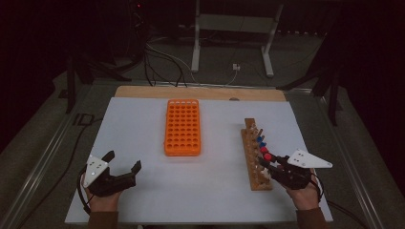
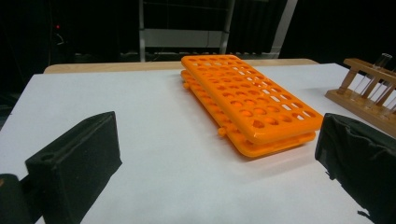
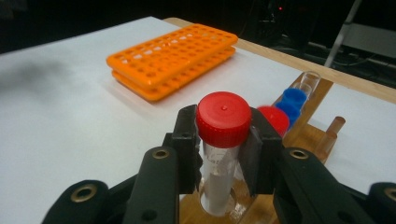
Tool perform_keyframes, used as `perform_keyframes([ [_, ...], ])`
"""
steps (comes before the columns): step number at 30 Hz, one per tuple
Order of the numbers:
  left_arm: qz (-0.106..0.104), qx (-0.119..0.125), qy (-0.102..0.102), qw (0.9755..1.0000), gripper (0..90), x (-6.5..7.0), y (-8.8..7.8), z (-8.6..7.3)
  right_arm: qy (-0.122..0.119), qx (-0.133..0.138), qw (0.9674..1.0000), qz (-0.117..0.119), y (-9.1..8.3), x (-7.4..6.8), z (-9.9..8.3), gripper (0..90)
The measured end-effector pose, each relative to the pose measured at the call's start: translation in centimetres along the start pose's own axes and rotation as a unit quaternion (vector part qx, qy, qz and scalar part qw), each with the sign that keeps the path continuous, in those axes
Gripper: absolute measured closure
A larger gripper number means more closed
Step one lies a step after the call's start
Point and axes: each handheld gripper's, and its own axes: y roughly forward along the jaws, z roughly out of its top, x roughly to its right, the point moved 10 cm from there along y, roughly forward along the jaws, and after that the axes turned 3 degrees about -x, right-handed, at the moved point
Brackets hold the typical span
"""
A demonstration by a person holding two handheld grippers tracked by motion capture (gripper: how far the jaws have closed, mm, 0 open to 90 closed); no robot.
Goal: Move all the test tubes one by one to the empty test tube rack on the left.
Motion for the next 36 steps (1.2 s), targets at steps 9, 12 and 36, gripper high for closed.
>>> perform_keyframes([
  [9, -0.023, 0.008, 0.018, 0.9995, 0.8, 1.8, 0.7, 1.8, -0.003, 0.011, 0.9999, -0.001, -1.1, 0.1, 2.8, 70.5],
  [12, -0.034, 0.012, 0.027, 0.999, 0.8, 3.0, 0.6, 2.8, -0.002, 0.016, 0.9999, 0.002, -1.3, 0.0, 3.6, 70.4],
  [36, -0.187, -0.013, 0.095, 0.9777, 3.6, 18.5, 7.5, 4.5, 0.02, -0.003, 0.9975, 0.067, 2.9, -4.1, 5.9, 70.4],
])
